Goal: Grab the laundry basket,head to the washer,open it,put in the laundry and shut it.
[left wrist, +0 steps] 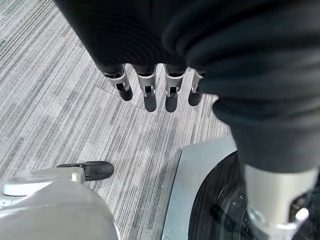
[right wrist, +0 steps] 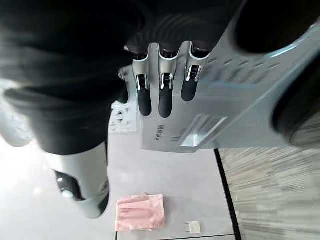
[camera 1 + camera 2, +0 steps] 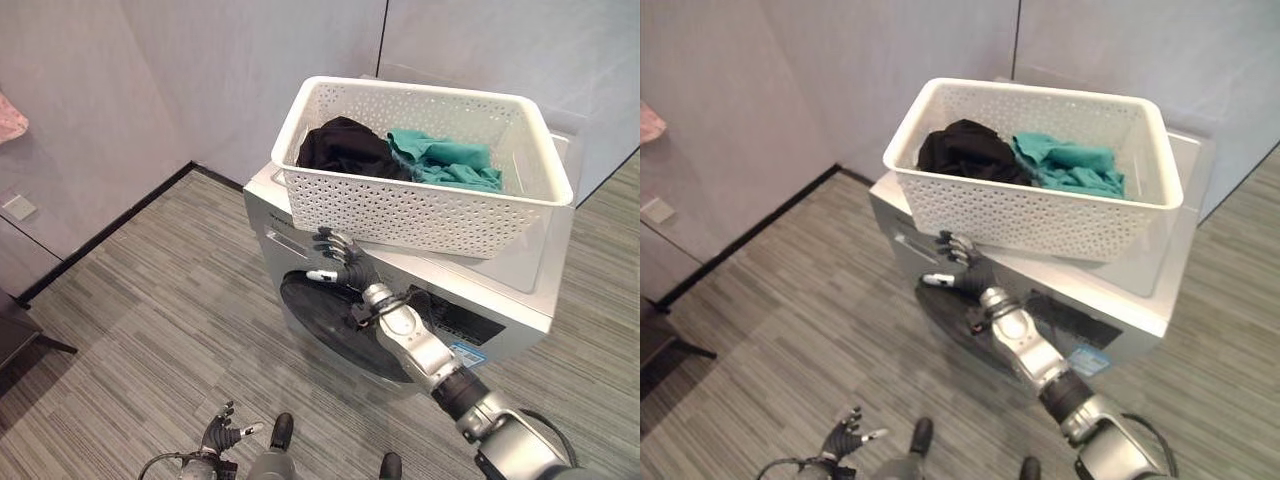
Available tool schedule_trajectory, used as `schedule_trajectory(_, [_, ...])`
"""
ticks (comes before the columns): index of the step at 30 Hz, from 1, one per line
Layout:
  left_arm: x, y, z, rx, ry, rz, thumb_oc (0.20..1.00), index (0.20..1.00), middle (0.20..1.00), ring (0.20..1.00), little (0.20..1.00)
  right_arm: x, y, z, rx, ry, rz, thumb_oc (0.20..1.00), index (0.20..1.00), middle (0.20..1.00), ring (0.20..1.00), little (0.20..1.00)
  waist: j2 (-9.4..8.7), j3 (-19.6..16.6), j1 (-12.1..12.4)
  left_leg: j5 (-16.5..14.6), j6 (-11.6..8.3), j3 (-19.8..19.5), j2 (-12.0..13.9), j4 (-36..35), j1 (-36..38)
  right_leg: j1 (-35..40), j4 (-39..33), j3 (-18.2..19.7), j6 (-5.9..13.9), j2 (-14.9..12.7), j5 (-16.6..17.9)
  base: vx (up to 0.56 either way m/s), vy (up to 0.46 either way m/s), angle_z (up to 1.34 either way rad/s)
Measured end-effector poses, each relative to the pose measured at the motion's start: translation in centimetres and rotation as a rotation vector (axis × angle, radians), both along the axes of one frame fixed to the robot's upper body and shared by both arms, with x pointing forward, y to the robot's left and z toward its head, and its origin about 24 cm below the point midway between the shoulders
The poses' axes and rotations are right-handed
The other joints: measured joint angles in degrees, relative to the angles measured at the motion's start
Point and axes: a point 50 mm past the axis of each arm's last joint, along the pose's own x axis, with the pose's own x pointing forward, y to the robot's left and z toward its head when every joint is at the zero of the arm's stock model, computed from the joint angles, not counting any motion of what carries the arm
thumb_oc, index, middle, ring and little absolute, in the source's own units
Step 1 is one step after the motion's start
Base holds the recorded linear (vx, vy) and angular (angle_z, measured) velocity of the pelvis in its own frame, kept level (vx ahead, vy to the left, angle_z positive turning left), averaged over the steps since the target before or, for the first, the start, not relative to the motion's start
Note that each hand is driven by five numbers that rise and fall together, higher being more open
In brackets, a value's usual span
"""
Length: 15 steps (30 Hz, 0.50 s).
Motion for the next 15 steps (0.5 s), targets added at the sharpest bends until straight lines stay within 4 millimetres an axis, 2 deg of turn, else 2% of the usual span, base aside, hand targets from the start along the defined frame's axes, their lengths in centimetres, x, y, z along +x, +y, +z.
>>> schedule_trajectory(1, [-0.1, 0.3, 0.0, 0.003, -0.002, 0.015, 1.0, 1.0, 1.0, 1.0, 1.0, -0.6, -0.7, 0.2, -0.004, -0.026, -0.002, 1.0, 1.0, 1.0, 1.0, 1.0, -0.23, 0.0, 0.1, 0.0, 0.05, 0.1, -0.2, 0.0, 0.1, 0.2, 0.0, 0.0, -0.14, -0.3, -0.1, 0.04, -0.004, -0.04])
schedule_trajectory(3, [-0.5, 0.9, 0.0, 0.02, 0.007, 0.032, 1.0, 1.0, 1.0, 1.0, 1.0, -2.4, -2.9, -0.3, -0.042, -0.023, -0.014, 1.0, 1.0, 1.0, 1.0, 1.0, -1.31, -0.1, -1.3, -0.3, 0.11, 0.7, -0.1, 0.0, 0.4, 0.0, 0.0, 0.4, -0.06, -0.6, -0.1, 0.03, -0.006, -0.12])
schedule_trajectory(4, [-0.6, 1.1, 0.0, 0.027, 0.01, 0.036, 1.0, 1.0, 1.0, 1.0, 1.0, -3.8, -4.8, -2.1, -0.136, 0.038, -0.021, 1.0, 1.0, 1.0, 1.0, 1.0, -1.99, -0.1, -2.7, -0.3, 0.16, 1.1, -0.2, 0.0, 0.5, 0.0, 0.0, 0.8, 0.04, -0.7, 0.0, 0.02, 0.002, -0.13])
schedule_trajectory(6, [-0.6, 1.5, 0.1, 0.034, 0.005, 0.049, 1.0, 1.0, 1.0, 1.0, 1.0, -6.6, -8.1, -5.2, -0.268, 0.181, -0.059, 1.0, 1.0, 1.0, 1.0, 1.0, -2.41, 0.3, -3.2, -0.4, 0.32, 1.7, -0.1, -0.2, 0.8, 0.0, 0.0, 1.5, -0.07, -0.7, -0.1, 0.01, 0.003, -0.2])
schedule_trajectory(7, [-0.8, 1.6, 0.0, 0.038, 0.018, 0.047, 1.0, 1.0, 1.0, 1.0, 1.0, -7.6, -8.8, -6.2, -0.31, 0.233, -0.067, 1.0, 1.0, 1.0, 1.0, 1.0, -2.48, 0.5, -4.1, -0.6, 0.44, 2.3, 0.0, -0.3, 1.2, -0.1, 0.0, 1.8, -0.07, -0.7, -0.1, 0.01, 0.002, -0.27])
schedule_trajectory(9, [-1.2, 1.7, -0.2, 0.036, 0.037, 0.047, 1.0, 1.0, 1.0, 1.0, 1.0, -9.4, -9.7, -7.8, -0.356, 0.313, -0.067, 1.0, 1.0, 1.0, 1.0, 1.0, -2.42, 0.5, -5.4, -0.9, 0.43, 3.1, 0.2, -0.2, 1.8, -0.2, 0.0, 2.6, -0.09, -0.6, 0.0, 0.01, -0.002, -0.26])
schedule_trajectory(10, [-1.2, 1.6, -0.3, 0.034, 0.039, 0.047, 1.0, 1.0, 1.0, 1.0, 1.0, -11.1, -10.3, -8.9, -0.38, 0.378, -0.066, 1.0, 1.0, 1.0, 1.0, 1.0, -2.32, 0.5, -5.8, -1.2, 0.09, 3.9, 0.5, -0.3, 2.4, 0.0, 0.0, 3.3, -0.15, -0.4, 0.0, 0.0, 0.001, -0.26])
schedule_trajectory(11, [-1.3, 1.6, -0.3, 0.033, 0.039, 0.047, 1.0, 1.0, 1.0, 1.0, 1.0, -12.0, -10.6, -9.5, -0.395, 0.414, -0.061, 1.0, 1.0, 1.0, 1.0, 1.0, -2.27, 0.5, -5.9, -1.3, 0.1, 4.2, 0.7, -0.3, 2.5, 0.0, 0.0, 3.6, -0.19, -0.3, 0.0, 0.0, 0.005, -0.26])
schedule_trajectory(15, [-1.2, 1.3, -0.3, 0.019, 0.04, 0.039, 1.0, 1.0, 1.0, 1.0, 1.0, -13.4, -10.7, -10.9, -0.431, 0.492, -0.038, 1.0, 1.0, 1.0, 1.0, 1.0, -2.29, 0.4, -7.1, -1.4, -0.02, 5.0, 1.3, -0.3, 3.2, 0.0, 0.0, 4.7, -0.36, 0.2, 0.2, 0.0, 0.009, -0.12])
